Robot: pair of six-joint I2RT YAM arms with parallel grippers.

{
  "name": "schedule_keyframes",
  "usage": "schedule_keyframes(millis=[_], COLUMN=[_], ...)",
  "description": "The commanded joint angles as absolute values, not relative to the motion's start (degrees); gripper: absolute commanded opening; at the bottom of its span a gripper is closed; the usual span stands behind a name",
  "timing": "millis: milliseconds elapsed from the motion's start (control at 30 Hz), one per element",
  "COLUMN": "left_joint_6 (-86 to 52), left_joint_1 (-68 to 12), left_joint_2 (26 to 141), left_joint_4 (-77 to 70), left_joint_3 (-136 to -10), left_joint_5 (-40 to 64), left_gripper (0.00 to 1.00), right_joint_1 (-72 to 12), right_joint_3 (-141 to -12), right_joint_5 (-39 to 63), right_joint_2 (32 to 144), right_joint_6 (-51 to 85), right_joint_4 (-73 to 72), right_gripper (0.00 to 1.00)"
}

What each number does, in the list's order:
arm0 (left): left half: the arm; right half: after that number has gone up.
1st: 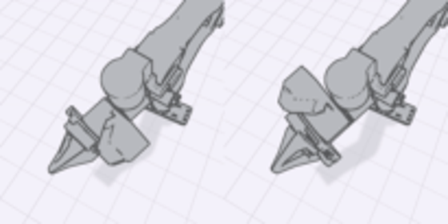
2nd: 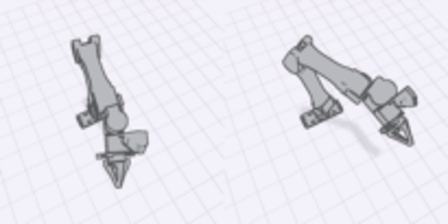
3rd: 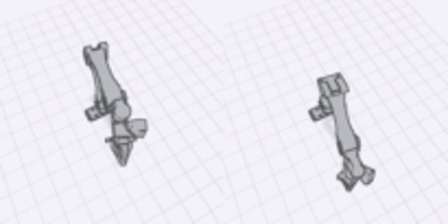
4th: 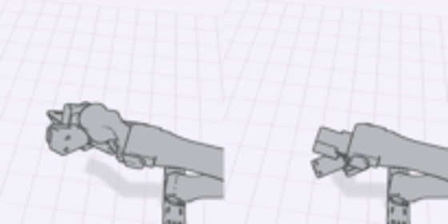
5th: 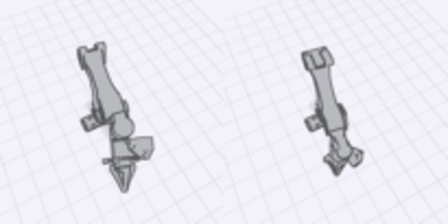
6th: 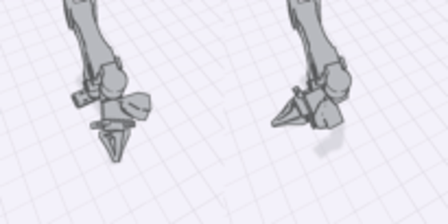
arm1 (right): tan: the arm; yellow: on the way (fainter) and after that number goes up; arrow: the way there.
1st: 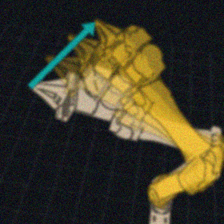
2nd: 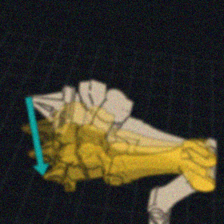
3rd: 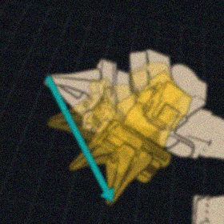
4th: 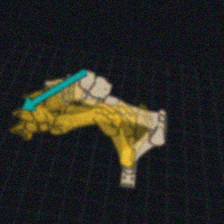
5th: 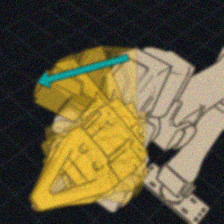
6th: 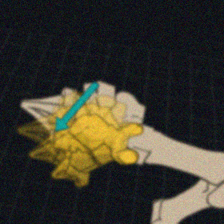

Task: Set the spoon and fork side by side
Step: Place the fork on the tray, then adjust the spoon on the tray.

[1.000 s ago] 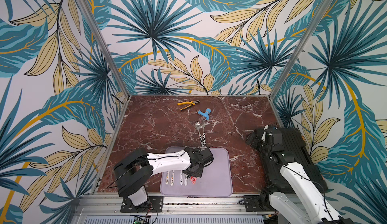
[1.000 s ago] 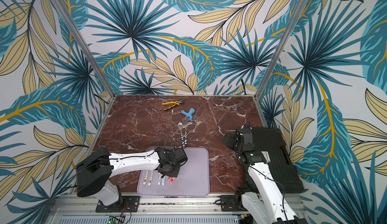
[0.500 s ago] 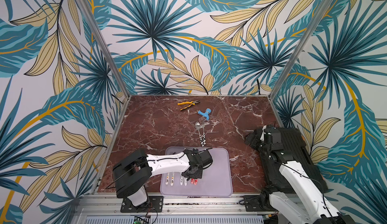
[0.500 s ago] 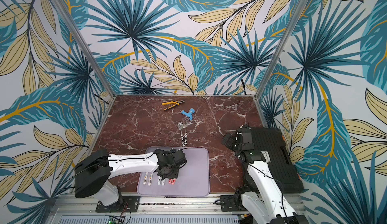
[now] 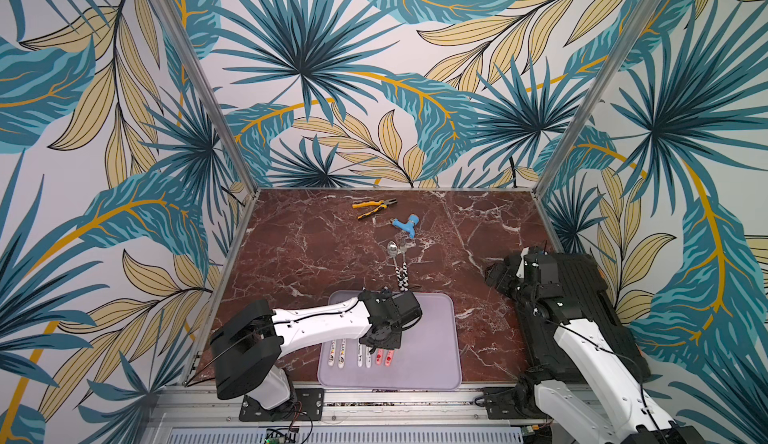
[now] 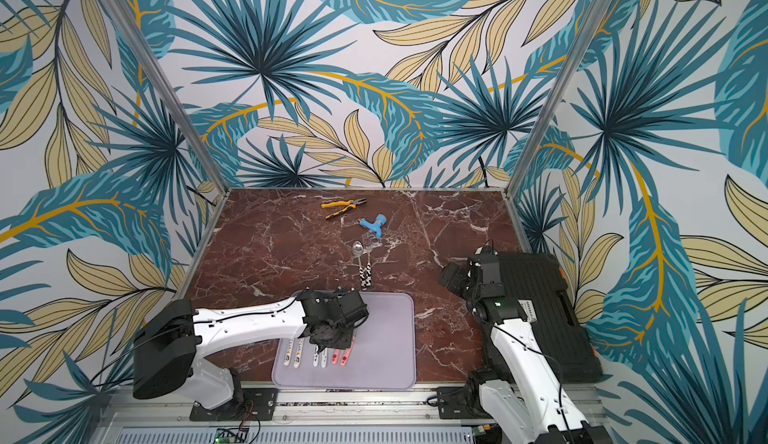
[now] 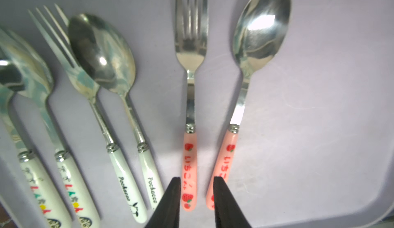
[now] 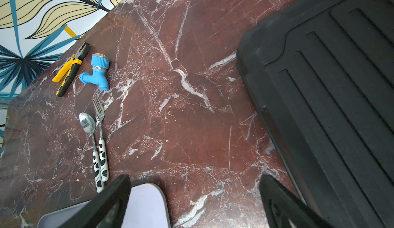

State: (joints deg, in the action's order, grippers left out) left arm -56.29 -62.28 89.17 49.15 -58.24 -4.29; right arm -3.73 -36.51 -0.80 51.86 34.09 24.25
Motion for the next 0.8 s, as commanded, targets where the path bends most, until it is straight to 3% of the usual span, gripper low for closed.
schedule_keyframes(millis=[0, 467, 767], left_joint_6=[-54.5, -46.6, -45.6], left_joint_1=[-62.5, -61.0, -59.0], left_joint_2=[88.0, 102.9, 106.1], left_joint_4=[50.7, 50.6, 47.9], left_joint_3=[-61.7, -71.7, -71.7], left_joint_5=[-5.6, -5.7, -3.8], left_gripper=[0.31, 0.32, 0.31], right_joint_1=[-3.7, -3.7, -3.7], right_joint_3=[-35.1, -35.1, -35.1], right_joint_5=[-0.7, -1.7, -2.1], right_joint_2=[51.3, 49.9, 49.9], right_joint_6=[34.0, 33.5, 33.5], right_joint_4=[24.0, 24.7, 24.9], right_gripper=[0.99, 1.00, 1.00])
